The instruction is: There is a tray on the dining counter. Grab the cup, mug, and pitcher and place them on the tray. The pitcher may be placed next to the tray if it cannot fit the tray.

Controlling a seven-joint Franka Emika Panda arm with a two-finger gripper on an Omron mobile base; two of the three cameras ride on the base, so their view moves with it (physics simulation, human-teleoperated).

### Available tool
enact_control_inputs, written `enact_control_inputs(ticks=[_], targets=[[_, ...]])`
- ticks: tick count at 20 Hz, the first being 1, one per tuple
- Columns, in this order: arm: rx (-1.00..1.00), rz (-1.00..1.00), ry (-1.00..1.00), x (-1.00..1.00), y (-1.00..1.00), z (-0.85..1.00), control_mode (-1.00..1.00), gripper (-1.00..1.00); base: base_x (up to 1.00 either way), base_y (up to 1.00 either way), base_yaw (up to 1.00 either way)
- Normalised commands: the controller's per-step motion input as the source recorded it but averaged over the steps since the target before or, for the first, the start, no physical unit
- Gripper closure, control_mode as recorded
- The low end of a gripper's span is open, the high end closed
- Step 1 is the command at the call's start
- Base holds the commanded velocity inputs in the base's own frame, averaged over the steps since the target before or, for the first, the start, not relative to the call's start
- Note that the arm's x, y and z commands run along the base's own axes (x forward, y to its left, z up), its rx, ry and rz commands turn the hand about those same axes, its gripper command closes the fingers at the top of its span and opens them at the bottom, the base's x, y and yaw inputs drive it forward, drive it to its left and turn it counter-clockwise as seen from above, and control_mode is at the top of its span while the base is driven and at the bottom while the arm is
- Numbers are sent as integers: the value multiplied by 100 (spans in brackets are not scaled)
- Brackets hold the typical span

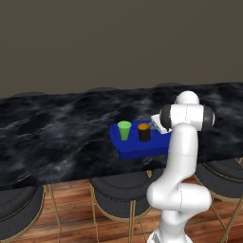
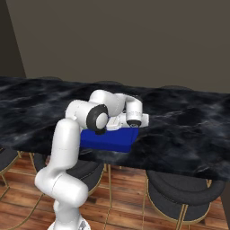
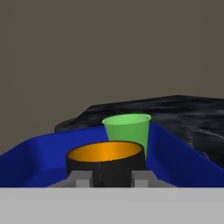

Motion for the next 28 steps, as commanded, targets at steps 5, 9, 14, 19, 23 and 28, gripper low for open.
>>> enact_control_inputs(ticks=[5,9,14,19,23,28], targets=[[0,0,0,0,0,0,-100,-100,0,0,0],[0,0,0,0,0,0,-100,-100,0,0,0],[0,0,0,0,0,0,-100,-100,0,0,0],[-4,-2,0,0,0,19,-100,-100,0,0,0],[-11,-1,0,-5,-1,30,-100,-100,0,0,0],[-14,-6,0,-5,-1,21,-100,-100,0,0,0]])
